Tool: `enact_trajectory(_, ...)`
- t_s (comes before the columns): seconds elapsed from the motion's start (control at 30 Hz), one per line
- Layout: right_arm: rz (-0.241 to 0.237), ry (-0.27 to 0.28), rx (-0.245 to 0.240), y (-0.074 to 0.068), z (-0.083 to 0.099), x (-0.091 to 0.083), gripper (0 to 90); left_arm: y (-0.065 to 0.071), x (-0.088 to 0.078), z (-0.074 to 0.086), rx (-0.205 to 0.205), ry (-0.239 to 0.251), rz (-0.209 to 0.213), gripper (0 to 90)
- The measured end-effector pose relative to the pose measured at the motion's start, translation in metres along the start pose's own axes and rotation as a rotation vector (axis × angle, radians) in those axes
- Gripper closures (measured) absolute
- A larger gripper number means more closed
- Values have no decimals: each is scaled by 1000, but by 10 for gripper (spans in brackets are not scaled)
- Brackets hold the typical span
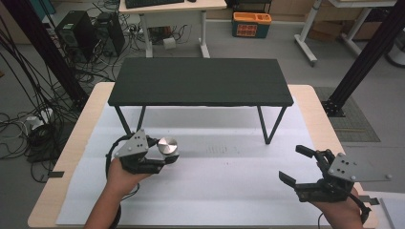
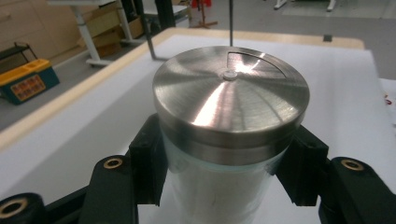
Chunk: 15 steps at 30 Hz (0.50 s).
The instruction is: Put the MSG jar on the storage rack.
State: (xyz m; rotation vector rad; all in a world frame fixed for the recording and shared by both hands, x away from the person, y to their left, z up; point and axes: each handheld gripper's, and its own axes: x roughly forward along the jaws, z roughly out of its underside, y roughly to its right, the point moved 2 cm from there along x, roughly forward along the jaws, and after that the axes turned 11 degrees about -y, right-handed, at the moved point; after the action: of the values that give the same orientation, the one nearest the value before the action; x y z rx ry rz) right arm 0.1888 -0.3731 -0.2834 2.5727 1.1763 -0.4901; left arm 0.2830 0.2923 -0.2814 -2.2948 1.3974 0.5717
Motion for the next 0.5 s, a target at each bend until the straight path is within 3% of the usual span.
enact_trajectory(0.13, -5, 9, -2, -1, -1, 1, 100, -3, -18, -29, 28, 45, 22, 430)
enact_trajectory(0.2, -11, 15, -1, -1, -1, 3, 100, -7, -33, -61, 64, 56, 30, 430)
enact_trajectory(0.23, -11, 15, -1, -1, -1, 3, 100, -7, -33, -61, 64, 56, 30, 430)
enact_trajectory(0.3, -22, 31, 9, -1, 0, 6, 100, -15, -42, -85, 83, 75, 35, 430)
enact_trajectory(0.33, -22, 31, 9, -1, 0, 6, 100, -15, -42, -85, 83, 75, 35, 430)
enact_trajectory(0.5, -45, 34, 13, -4, 2, 16, 101, -40, -51, -122, 92, 100, 36, 430)
